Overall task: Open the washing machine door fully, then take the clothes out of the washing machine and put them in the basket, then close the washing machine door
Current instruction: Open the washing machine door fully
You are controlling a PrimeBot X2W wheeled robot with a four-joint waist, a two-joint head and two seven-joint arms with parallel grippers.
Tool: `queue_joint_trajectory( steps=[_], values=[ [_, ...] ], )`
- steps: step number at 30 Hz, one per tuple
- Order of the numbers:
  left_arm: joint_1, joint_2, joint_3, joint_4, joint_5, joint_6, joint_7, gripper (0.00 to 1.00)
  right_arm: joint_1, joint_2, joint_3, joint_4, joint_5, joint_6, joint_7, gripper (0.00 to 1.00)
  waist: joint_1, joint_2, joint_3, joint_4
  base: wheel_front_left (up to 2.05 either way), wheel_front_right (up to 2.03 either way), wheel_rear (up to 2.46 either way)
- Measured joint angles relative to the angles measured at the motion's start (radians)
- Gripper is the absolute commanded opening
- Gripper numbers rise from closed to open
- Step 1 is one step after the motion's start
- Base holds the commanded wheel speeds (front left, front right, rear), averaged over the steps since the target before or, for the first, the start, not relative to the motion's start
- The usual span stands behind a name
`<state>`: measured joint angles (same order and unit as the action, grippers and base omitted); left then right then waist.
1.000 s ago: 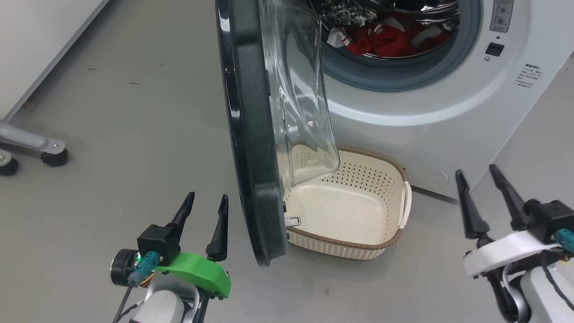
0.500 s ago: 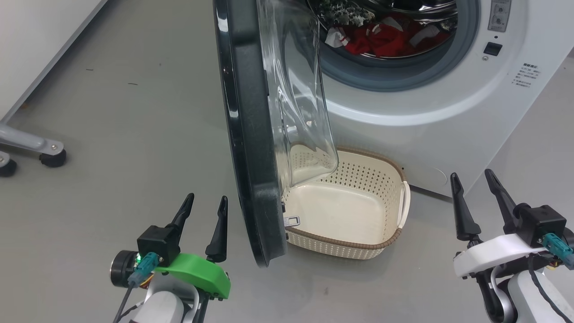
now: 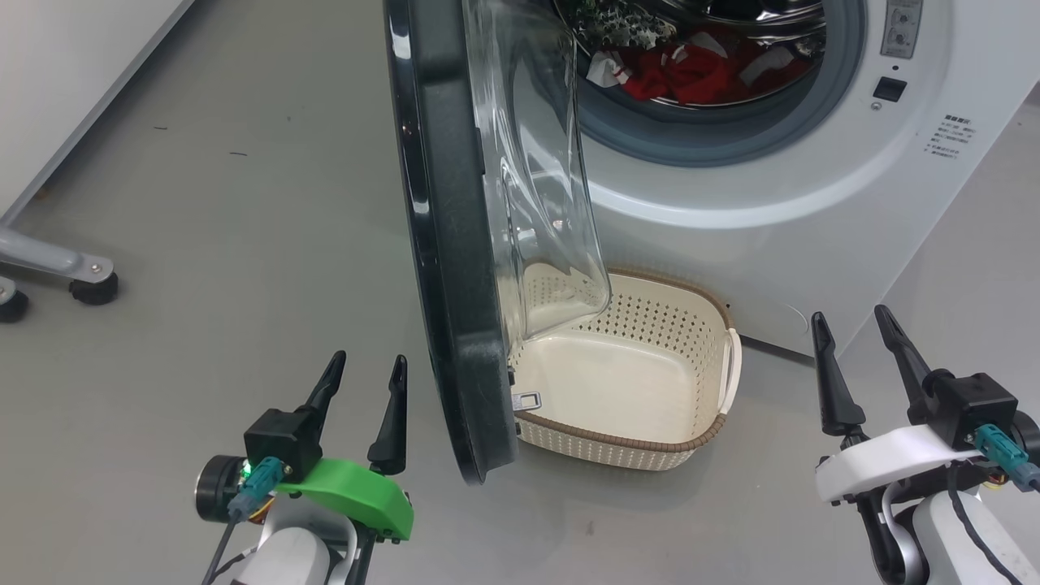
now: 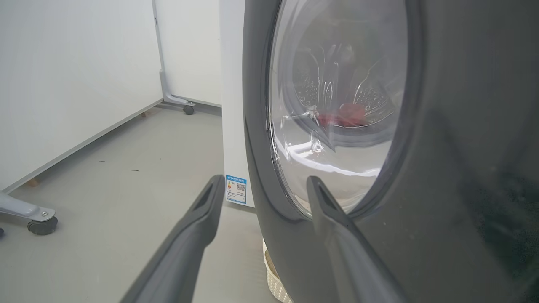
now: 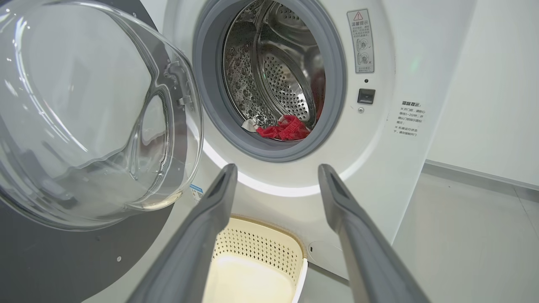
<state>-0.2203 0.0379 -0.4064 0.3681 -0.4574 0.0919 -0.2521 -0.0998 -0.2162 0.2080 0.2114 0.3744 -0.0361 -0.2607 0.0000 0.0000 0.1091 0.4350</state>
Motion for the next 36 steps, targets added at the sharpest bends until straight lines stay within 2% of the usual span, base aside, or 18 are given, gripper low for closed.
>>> queue_joint_trajectory(
  steps=[6,7,8,9,21,29,33,36],
  values=[
    [0.000,0.004,0.009,0.000,0.000,0.001,0.000,0.98,0.006,0.013,-0.012,0.001,-0.010,0.008,0.000,1.00,0.0000,0.0000,0.001,-0.001,0.00,0.00,0.00],
    [0.000,0.004,0.010,0.000,0.000,0.001,0.000,0.68,0.007,0.014,-0.013,0.001,-0.012,0.008,0.000,1.00,0.0000,0.0000,0.001,-0.001,0.00,0.00,0.00],
    [0.000,0.004,0.011,0.000,0.000,0.001,0.000,0.17,0.007,0.015,-0.014,0.002,-0.015,0.009,0.000,1.00,0.0000,0.0000,0.001,0.000,0.00,0.00,0.00],
    [0.000,0.005,0.011,0.000,0.001,0.001,0.000,0.00,0.007,0.016,-0.016,0.003,-0.017,0.009,0.000,1.00,0.0000,0.0000,0.001,0.000,0.00,0.00,0.00],
    [-0.002,0.011,0.044,-0.066,0.020,0.008,0.000,0.00,0.012,0.038,-0.036,0.009,-0.037,0.026,0.000,1.00,0.0000,0.0000,-0.003,0.000,0.00,0.00,0.00],
    [-0.054,0.017,0.083,-0.300,0.094,0.009,0.000,0.00,0.015,0.057,-0.055,0.006,-0.061,0.035,0.000,1.00,0.0000,0.0000,-0.009,0.002,0.00,0.00,0.00],
    [-0.069,0.016,0.069,-0.413,0.135,0.008,0.000,0.00,0.023,0.062,-0.064,0.006,-0.064,0.044,0.000,1.00,0.0000,0.0000,-0.014,0.003,0.00,0.00,0.00],
    [-0.070,0.016,0.037,-0.480,0.144,-0.010,-0.006,0.00,0.027,0.067,-0.068,0.006,-0.069,0.045,0.000,1.00,0.0000,0.0000,-0.018,0.003,0.00,0.00,0.00]
  ],
)
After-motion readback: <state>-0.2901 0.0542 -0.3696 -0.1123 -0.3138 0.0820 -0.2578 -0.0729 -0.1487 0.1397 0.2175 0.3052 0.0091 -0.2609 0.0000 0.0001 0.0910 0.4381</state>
